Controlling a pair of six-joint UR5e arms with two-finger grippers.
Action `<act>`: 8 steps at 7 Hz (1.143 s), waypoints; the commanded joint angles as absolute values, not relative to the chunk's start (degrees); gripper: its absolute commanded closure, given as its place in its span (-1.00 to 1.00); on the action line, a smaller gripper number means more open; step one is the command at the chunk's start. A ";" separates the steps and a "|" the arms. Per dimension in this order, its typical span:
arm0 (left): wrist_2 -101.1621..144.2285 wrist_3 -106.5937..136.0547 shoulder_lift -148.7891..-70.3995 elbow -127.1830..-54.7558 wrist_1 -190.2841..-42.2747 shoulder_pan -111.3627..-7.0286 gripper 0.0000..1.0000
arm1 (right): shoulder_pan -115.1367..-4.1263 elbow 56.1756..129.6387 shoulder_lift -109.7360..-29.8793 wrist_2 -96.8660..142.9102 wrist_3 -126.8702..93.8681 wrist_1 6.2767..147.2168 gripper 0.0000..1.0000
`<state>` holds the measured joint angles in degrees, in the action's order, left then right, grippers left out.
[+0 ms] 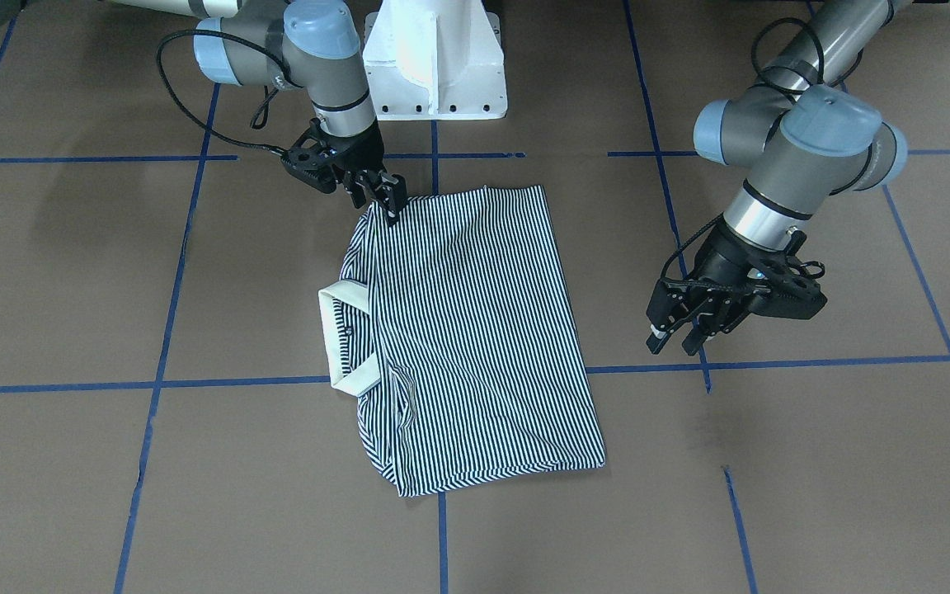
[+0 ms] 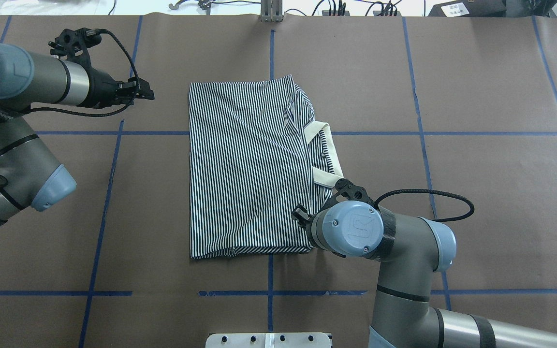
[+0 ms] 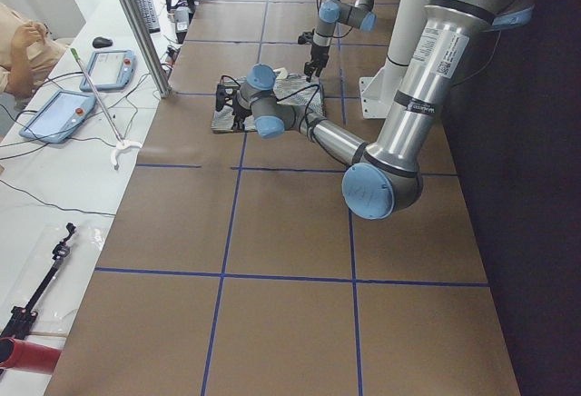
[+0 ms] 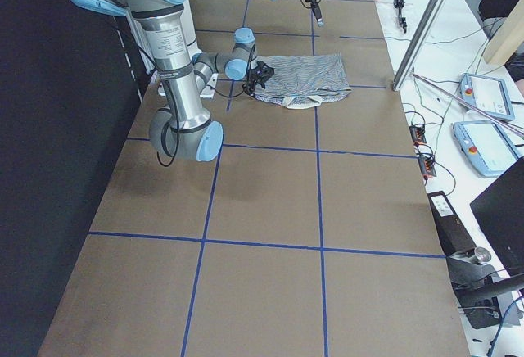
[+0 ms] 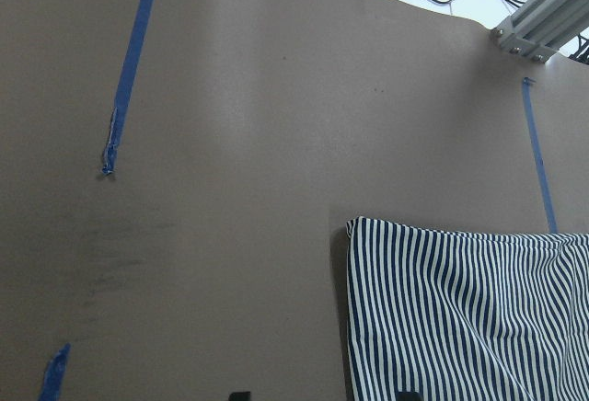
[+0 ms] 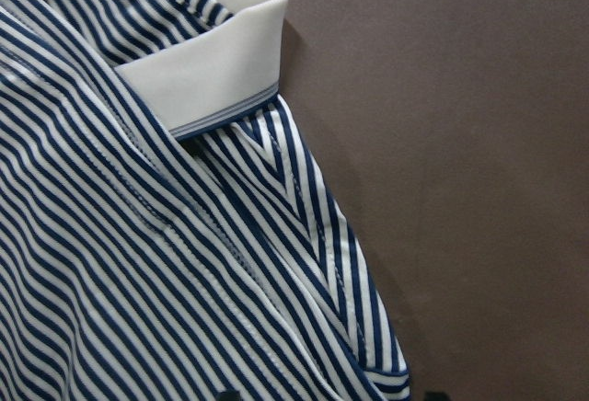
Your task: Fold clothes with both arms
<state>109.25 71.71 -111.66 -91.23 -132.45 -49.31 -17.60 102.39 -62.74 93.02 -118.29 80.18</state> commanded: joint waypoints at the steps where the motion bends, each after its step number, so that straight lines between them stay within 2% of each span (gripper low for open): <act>1: 109.25 71.72 -110.66 -92.46 -132.45 -49.31 -0.24 | -18.10 101.95 -62.67 92.99 -118.30 80.33 -0.25; 4: 109.34 71.72 -110.04 -93.08 -132.45 -49.31 -0.24 | -18.11 101.25 -62.75 92.99 -118.30 80.42 -0.17; 5: 109.34 71.72 -109.87 -93.25 -132.45 -49.31 -0.24 | -18.11 101.25 -62.75 92.99 -118.30 80.42 0.02; 6: 109.34 71.72 -109.95 -93.25 -132.45 -49.31 -0.24 | -18.19 101.25 -62.75 92.99 -118.30 80.33 0.66; 7: 109.34 71.72 -109.95 -93.25 -132.45 -49.31 -0.24 | -18.11 101.25 -62.75 93.08 -117.87 80.33 1.00; 8: 109.34 71.72 -109.95 -93.25 -132.45 -49.31 -0.24 | -18.11 101.34 -62.75 93.08 -117.60 80.33 1.00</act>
<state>109.34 71.72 -109.95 -93.24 -132.45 -49.30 -18.13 101.26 -62.76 93.04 -117.95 80.34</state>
